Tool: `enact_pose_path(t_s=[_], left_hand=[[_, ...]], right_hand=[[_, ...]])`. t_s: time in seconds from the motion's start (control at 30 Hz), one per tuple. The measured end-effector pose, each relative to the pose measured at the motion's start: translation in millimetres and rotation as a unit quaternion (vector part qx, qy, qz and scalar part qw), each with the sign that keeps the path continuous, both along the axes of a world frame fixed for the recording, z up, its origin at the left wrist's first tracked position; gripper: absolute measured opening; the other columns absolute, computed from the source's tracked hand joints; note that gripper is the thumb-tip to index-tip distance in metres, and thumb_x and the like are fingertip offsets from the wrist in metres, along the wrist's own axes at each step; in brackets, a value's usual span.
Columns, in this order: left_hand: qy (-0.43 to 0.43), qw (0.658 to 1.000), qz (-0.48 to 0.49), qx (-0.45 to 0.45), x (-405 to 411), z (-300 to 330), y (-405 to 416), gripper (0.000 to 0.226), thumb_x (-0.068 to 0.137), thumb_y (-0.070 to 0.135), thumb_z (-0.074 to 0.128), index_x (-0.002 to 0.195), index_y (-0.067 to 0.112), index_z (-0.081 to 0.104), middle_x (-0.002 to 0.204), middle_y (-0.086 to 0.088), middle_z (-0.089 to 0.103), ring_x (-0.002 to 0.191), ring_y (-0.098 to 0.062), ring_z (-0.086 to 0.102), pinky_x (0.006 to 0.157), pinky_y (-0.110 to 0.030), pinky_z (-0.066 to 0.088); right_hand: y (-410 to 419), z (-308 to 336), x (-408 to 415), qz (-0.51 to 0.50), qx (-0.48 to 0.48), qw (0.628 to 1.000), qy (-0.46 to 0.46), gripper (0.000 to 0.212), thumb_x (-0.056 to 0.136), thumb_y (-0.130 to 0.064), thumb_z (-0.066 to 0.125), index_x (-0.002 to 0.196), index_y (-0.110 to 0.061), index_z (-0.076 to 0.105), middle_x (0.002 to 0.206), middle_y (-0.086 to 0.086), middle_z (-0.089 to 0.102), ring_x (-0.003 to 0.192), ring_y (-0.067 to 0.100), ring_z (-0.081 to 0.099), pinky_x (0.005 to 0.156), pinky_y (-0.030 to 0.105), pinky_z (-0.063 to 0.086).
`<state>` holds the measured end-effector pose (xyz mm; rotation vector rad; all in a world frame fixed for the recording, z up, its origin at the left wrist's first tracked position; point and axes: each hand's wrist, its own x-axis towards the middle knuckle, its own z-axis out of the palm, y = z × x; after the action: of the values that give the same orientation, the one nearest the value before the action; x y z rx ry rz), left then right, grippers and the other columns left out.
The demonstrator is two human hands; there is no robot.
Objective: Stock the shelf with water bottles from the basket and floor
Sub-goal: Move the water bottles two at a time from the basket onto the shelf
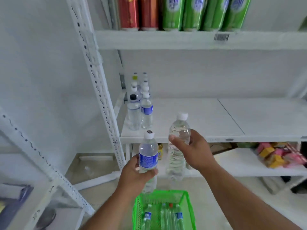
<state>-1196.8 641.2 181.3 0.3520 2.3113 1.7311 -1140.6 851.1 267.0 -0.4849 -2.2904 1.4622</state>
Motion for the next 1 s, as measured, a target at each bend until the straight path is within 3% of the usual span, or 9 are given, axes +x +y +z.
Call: enact_pose_path(t_s=[0.2, 0.33, 0.47, 0.67, 0.9, 1.0], left_hand=[[0.051, 0.999, 0.004, 0.007, 6, 59, 27, 0.052, 0.064, 0.031, 0.088, 0.108, 0.035, 0.062, 0.099, 0.025, 0.07, 0.09, 0.012, 0.063, 0.074, -0.015, 0.045], [0.07, 0.997, 0.027, -0.007, 4, 73, 56, 0.05, 0.067, 0.026, 0.087, 0.103, 0.039, 0.056, 0.095, 0.032, 0.067, 0.085, 0.017, 0.06, 0.065, -0.005, 0.043], [0.071, 0.995, 0.065, -0.028, -2, 78, 94, 0.046, 0.065, 0.028, 0.085, 0.099, 0.04, 0.055, 0.094, 0.02, 0.068, 0.08, 0.014, 0.061, 0.067, -0.017, 0.044], [0.065, 0.991, 0.108, -0.054, -20, 80, 151, 0.043, 0.064, 0.03, 0.085, 0.093, 0.039, 0.054, 0.09, 0.022, 0.066, 0.076, 0.014, 0.061, 0.067, -0.021, 0.047], [0.073, 0.986, 0.14, -0.061, -49, 78, 182, 0.045, 0.064, 0.032, 0.085, 0.097, 0.039, 0.054, 0.104, 0.013, 0.064, 0.094, 0.0, 0.061, 0.082, -0.027, 0.049], [0.072, 0.986, 0.137, -0.061, -66, 79, 186, 0.045, 0.065, 0.032, 0.084, 0.094, 0.046, 0.052, 0.103, 0.019, 0.063, 0.092, 0.006, 0.059, 0.076, -0.022, 0.045]], right_hand=[[16, 55, 14, 0.008, -0.011, 0.999, 0.036, 0.034, 0.075, -0.056, 0.075, 0.097, -0.031, 0.07, 0.087, -0.015, 0.074, 0.079, 0.0, 0.069, 0.078, 0.035, 0.057], [49, 63, 9, 0.005, 0.003, 1.0, 0.03, 0.034, 0.075, -0.054, 0.076, 0.098, -0.03, 0.069, 0.088, -0.014, 0.074, 0.08, 0.001, 0.068, 0.079, 0.034, 0.057], [90, 63, -4, 0.012, 0.027, 0.999, 0.025, 0.039, 0.073, -0.057, 0.074, 0.098, -0.029, 0.066, 0.088, -0.012, 0.072, 0.08, 0.002, 0.067, 0.07, 0.027, 0.051], [150, 58, -32, 0.03, 0.033, 0.999, 0.01, 0.049, 0.068, -0.058, 0.075, 0.106, -0.029, 0.061, 0.094, -0.013, 0.068, 0.084, 0.004, 0.065, 0.068, 0.025, 0.049], [186, 56, -73, 0.046, 0.042, 0.998, -0.006, 0.056, 0.065, -0.056, 0.079, 0.109, -0.028, 0.061, 0.097, -0.012, 0.068, 0.086, 0.007, 0.065, 0.071, 0.027, 0.05], [189, 55, -89, 0.047, 0.043, 0.998, -0.015, 0.059, 0.065, -0.06, 0.078, 0.112, -0.028, 0.06, 0.1, -0.013, 0.068, 0.089, 0.008, 0.065, 0.073, 0.028, 0.051]])
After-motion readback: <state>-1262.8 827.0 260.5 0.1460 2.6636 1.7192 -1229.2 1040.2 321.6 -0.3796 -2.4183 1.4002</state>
